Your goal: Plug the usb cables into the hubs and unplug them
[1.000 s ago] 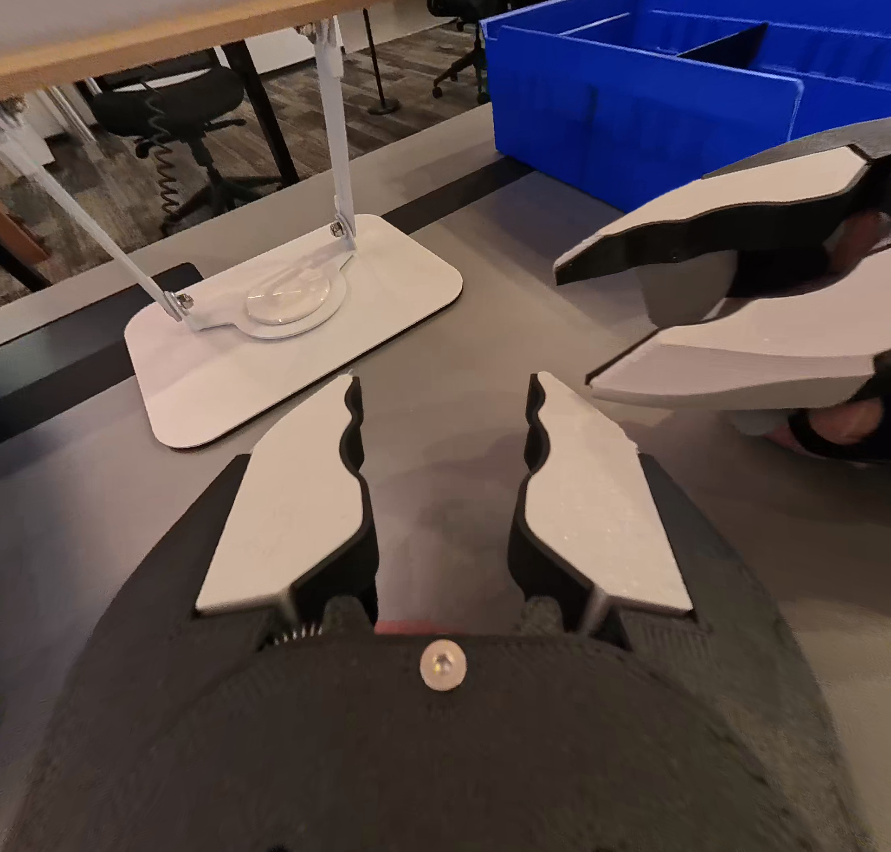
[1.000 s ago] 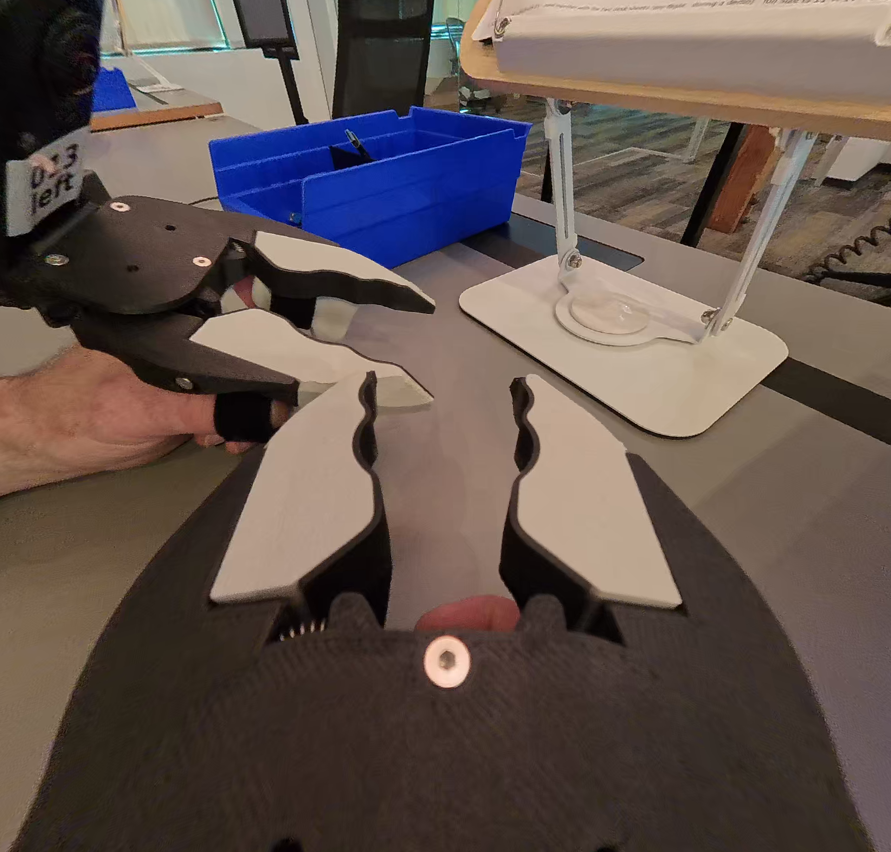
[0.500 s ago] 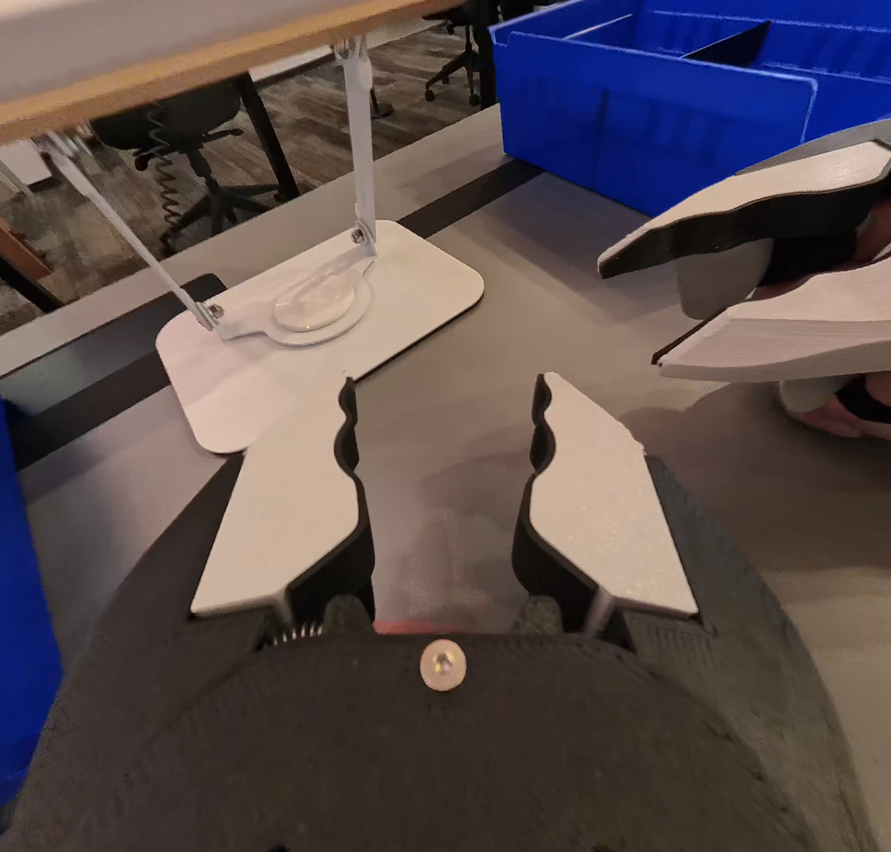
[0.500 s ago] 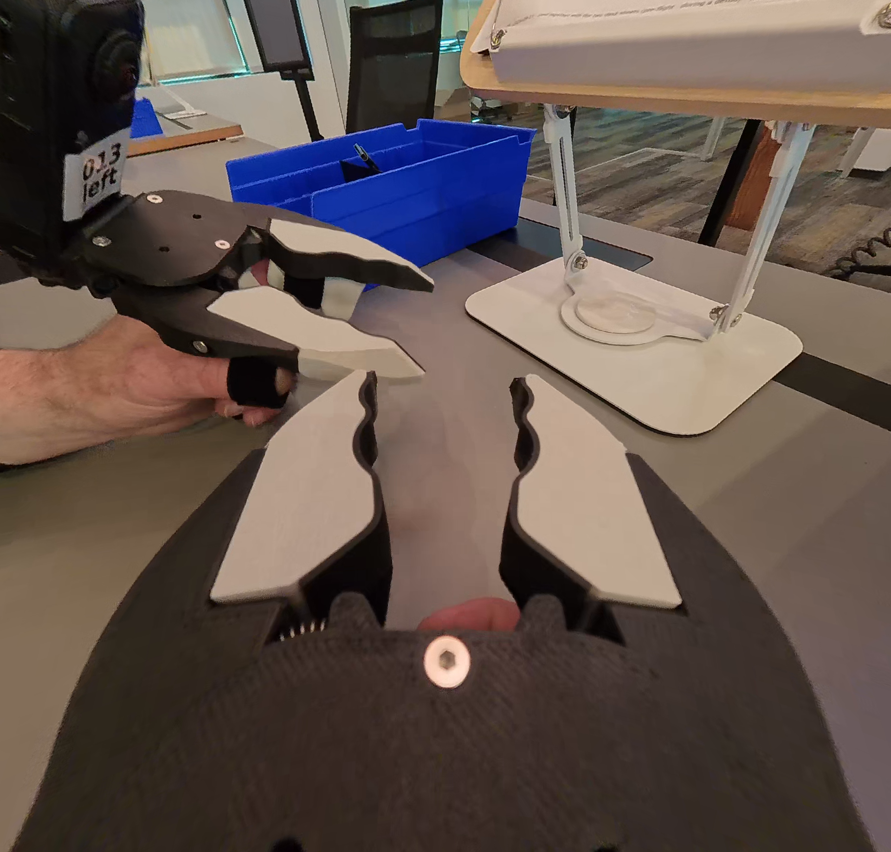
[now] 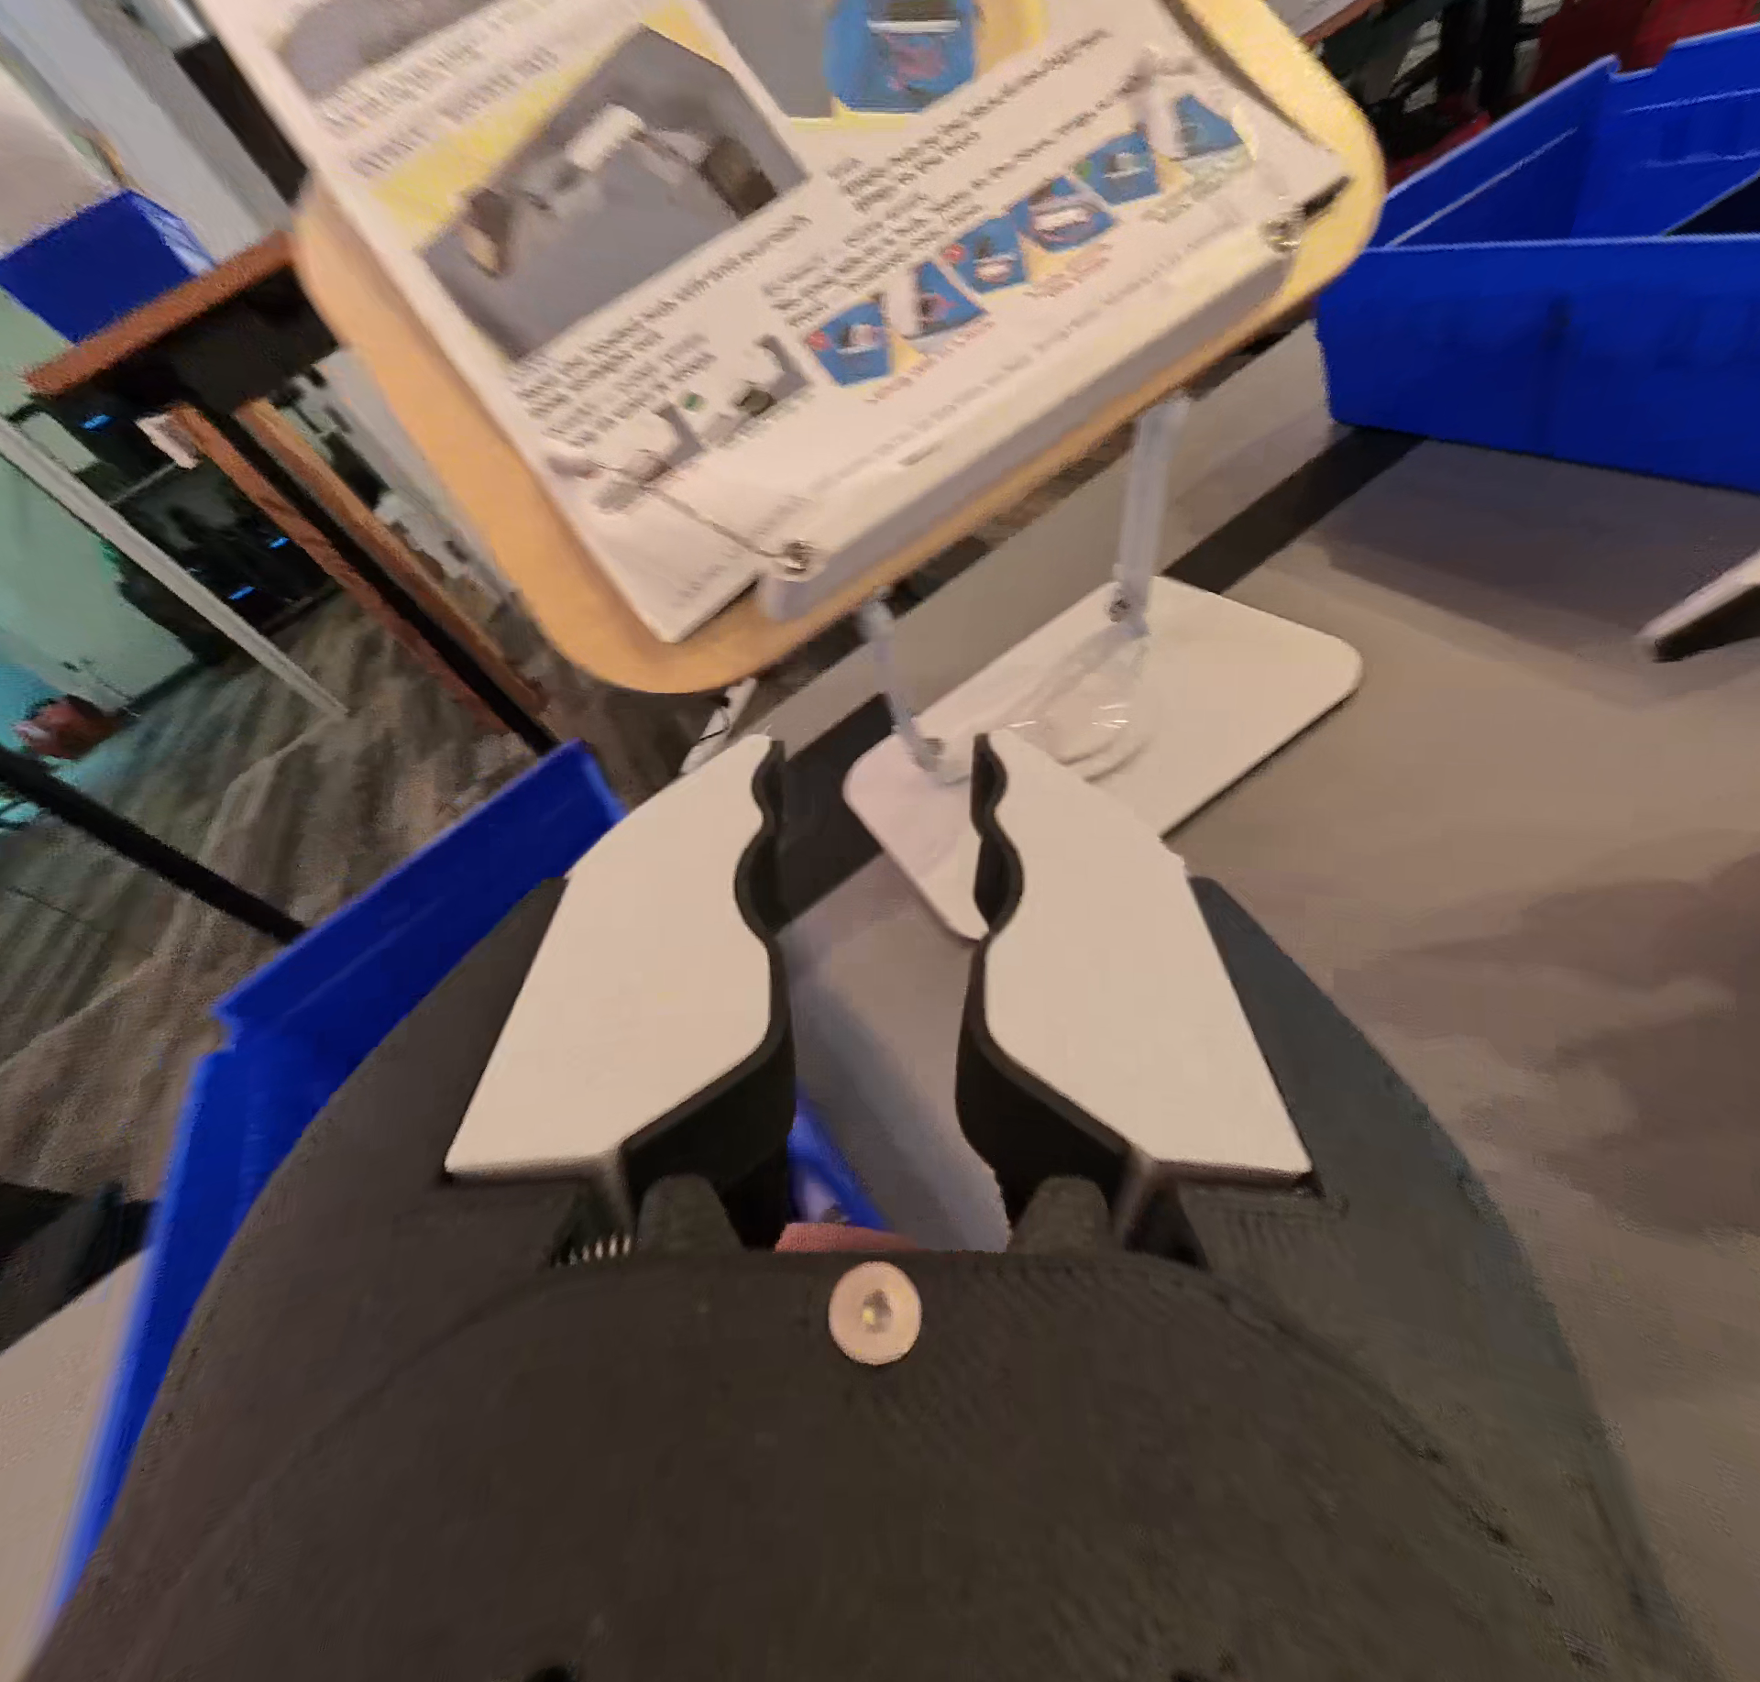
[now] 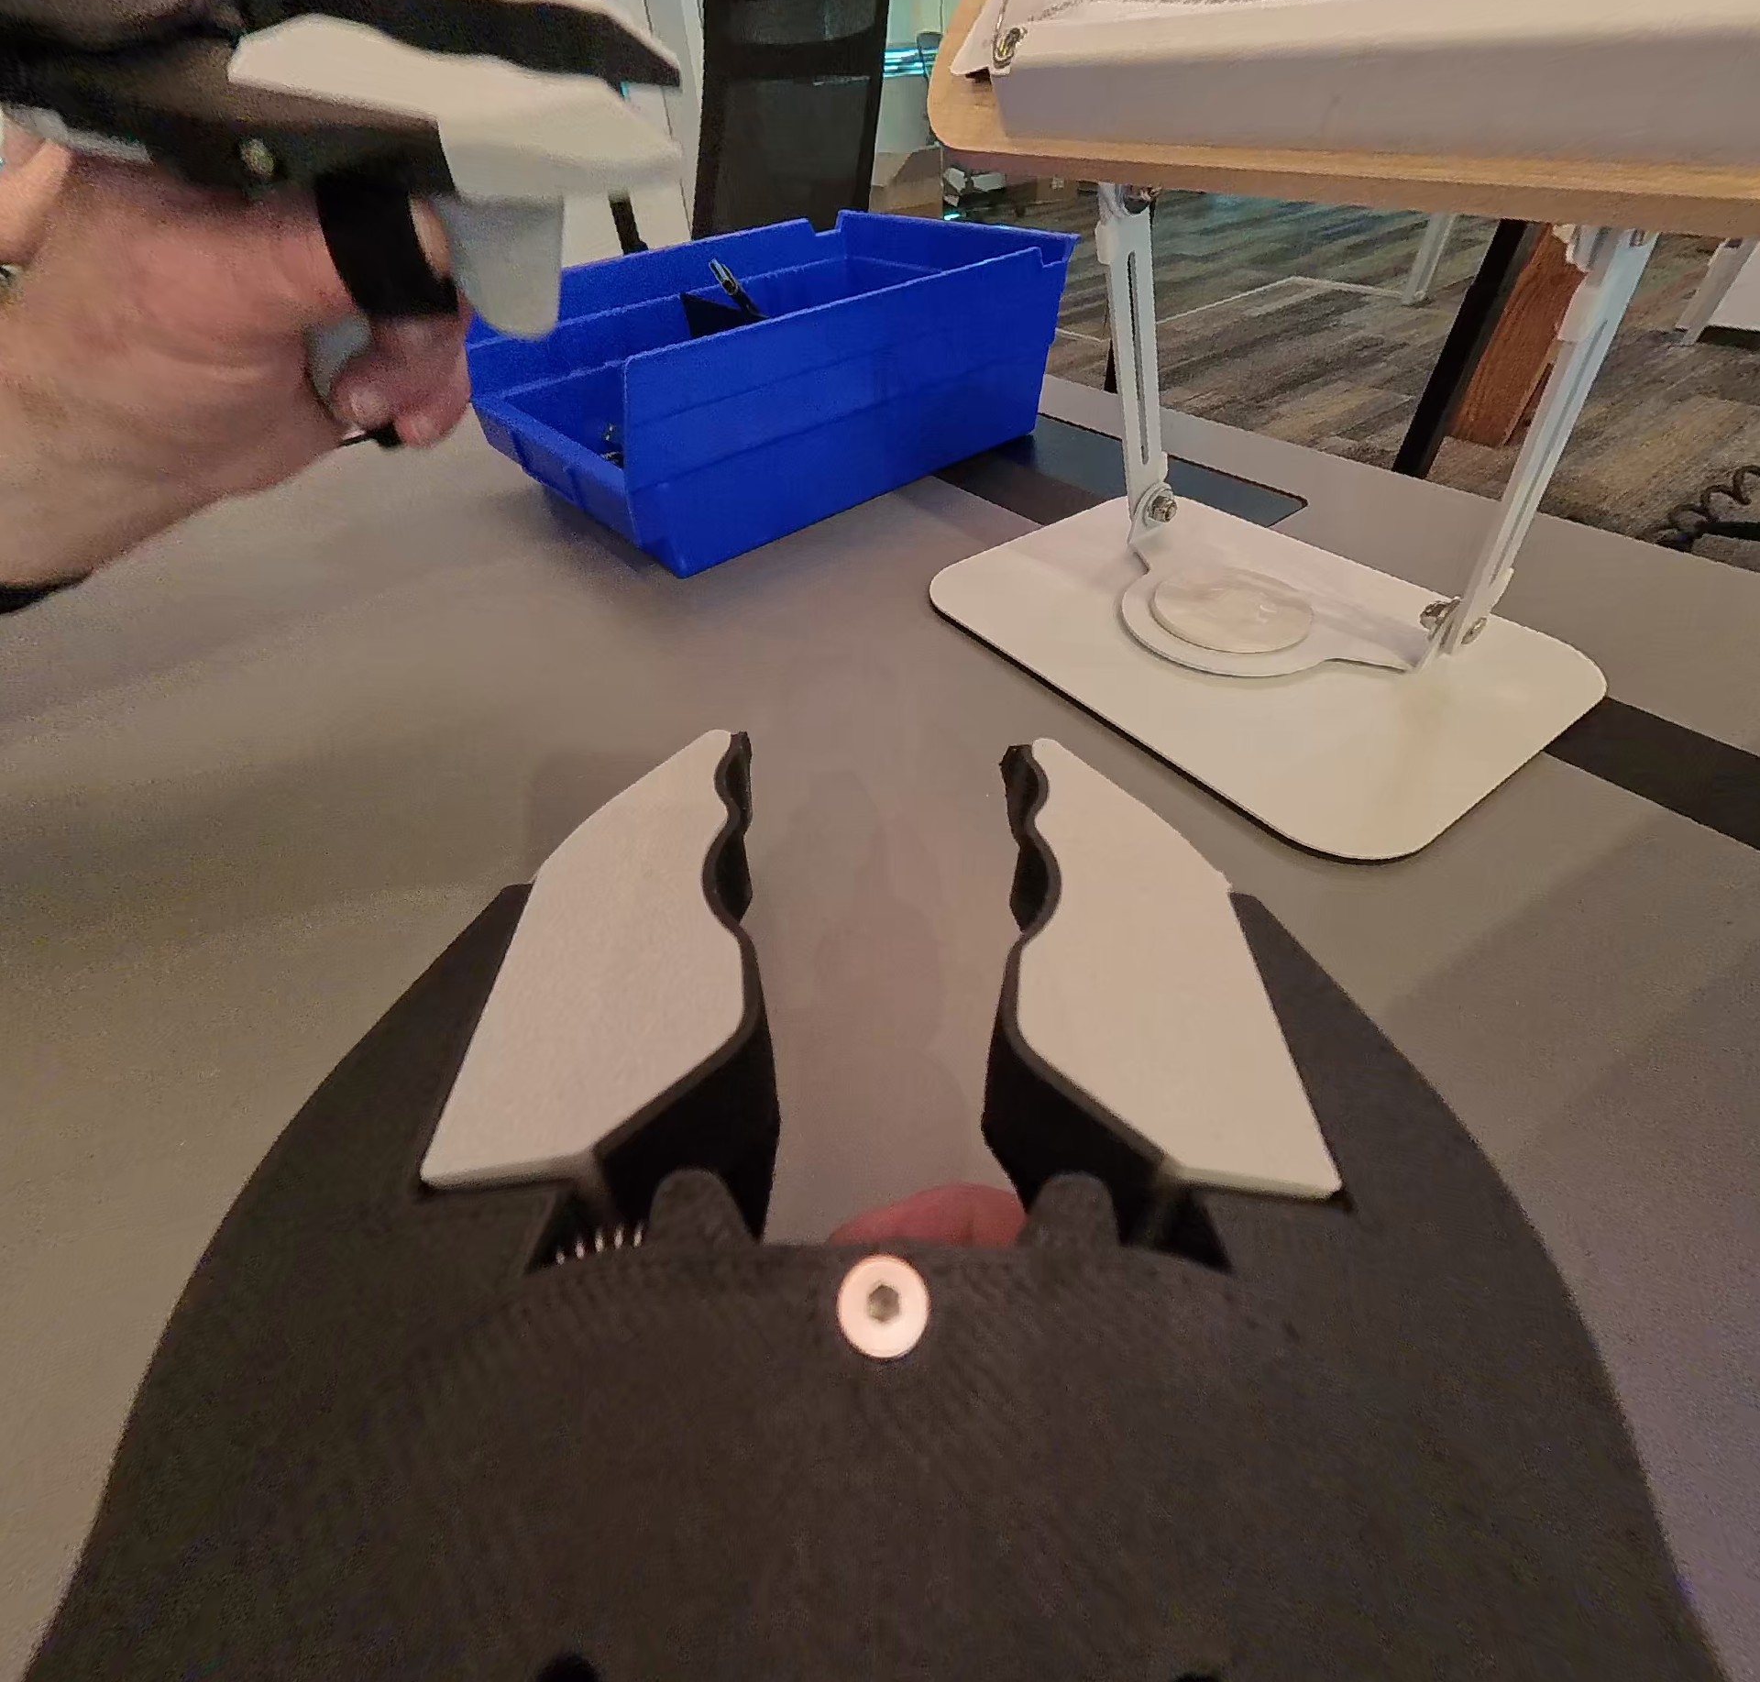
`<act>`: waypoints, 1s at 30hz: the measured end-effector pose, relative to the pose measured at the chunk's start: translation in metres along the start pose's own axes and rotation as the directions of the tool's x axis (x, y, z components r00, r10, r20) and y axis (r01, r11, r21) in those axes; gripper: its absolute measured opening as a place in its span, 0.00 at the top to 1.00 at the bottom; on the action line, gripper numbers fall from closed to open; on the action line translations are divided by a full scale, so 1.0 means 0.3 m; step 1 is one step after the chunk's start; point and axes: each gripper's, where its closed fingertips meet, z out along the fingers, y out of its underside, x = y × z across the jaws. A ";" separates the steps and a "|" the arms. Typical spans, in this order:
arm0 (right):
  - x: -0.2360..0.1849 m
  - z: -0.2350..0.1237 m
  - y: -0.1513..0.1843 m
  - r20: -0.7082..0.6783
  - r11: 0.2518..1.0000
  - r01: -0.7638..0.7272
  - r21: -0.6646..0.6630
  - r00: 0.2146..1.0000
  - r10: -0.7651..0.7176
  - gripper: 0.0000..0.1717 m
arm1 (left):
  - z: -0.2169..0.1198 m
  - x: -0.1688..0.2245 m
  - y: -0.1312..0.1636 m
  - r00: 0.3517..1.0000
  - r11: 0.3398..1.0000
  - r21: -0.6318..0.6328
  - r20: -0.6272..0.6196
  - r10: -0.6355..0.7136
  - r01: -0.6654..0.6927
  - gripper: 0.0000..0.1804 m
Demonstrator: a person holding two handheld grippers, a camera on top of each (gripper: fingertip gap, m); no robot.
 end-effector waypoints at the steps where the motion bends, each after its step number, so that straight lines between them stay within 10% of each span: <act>1: 0.000 0.000 0.000 0.001 1.000 0.000 0.000 1.000 0.000 0.70 | -0.008 -0.054 -0.007 1.000 1.000 -0.008 0.017 0.010 -0.010 0.80; 7: -0.005 0.004 0.005 0.006 1.000 0.006 -0.010 1.000 -0.006 0.72 | -0.013 -0.404 -0.012 0.975 0.975 -0.127 0.105 0.196 -0.182 0.82; 12: -0.009 0.007 0.008 0.010 1.000 0.011 -0.018 1.000 -0.011 0.72 | 0.104 -0.562 0.144 0.938 0.868 -0.360 -0.064 0.342 -0.341 0.80; 30: -0.016 0.009 0.012 0.039 1.000 -0.001 -0.023 0.999 0.002 0.75 | 0.462 -0.461 0.533 0.822 0.637 -0.561 -0.526 0.220 -0.529 0.77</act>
